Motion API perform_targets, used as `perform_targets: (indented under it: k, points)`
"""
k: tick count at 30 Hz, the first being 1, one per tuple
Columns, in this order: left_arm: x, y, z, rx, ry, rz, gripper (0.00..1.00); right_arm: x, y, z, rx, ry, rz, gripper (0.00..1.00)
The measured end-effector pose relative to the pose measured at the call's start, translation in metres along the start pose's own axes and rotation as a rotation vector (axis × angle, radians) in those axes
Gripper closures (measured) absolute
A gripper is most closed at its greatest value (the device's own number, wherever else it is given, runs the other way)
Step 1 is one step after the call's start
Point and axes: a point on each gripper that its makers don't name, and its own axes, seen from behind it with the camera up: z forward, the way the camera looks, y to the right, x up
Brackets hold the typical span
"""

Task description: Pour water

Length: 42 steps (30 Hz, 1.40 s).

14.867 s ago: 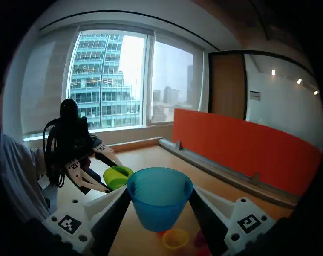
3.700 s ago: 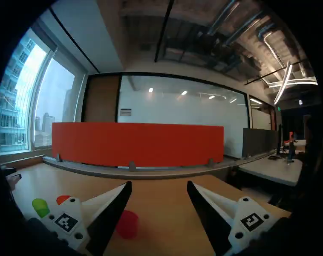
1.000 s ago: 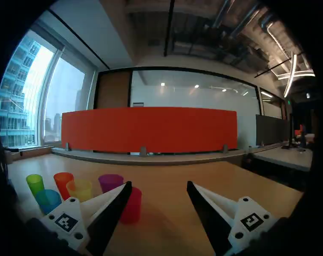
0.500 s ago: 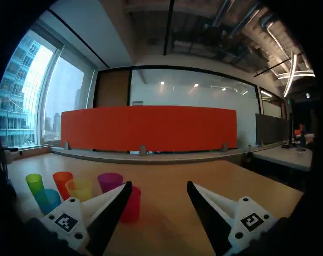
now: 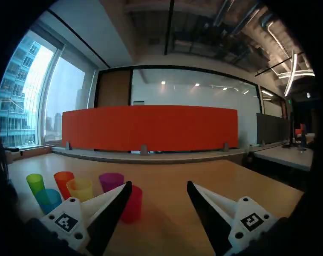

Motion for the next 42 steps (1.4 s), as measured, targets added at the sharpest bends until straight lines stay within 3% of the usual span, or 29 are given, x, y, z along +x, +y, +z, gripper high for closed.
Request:
perform_targets:
  k: [42]
  points:
    - [-0.0002, 0.0017, 0.0026, -0.002, 0.000, 0.000, 0.01, -0.0008, 0.0004, -0.0020, 0.000, 0.000, 0.000, 0.00]
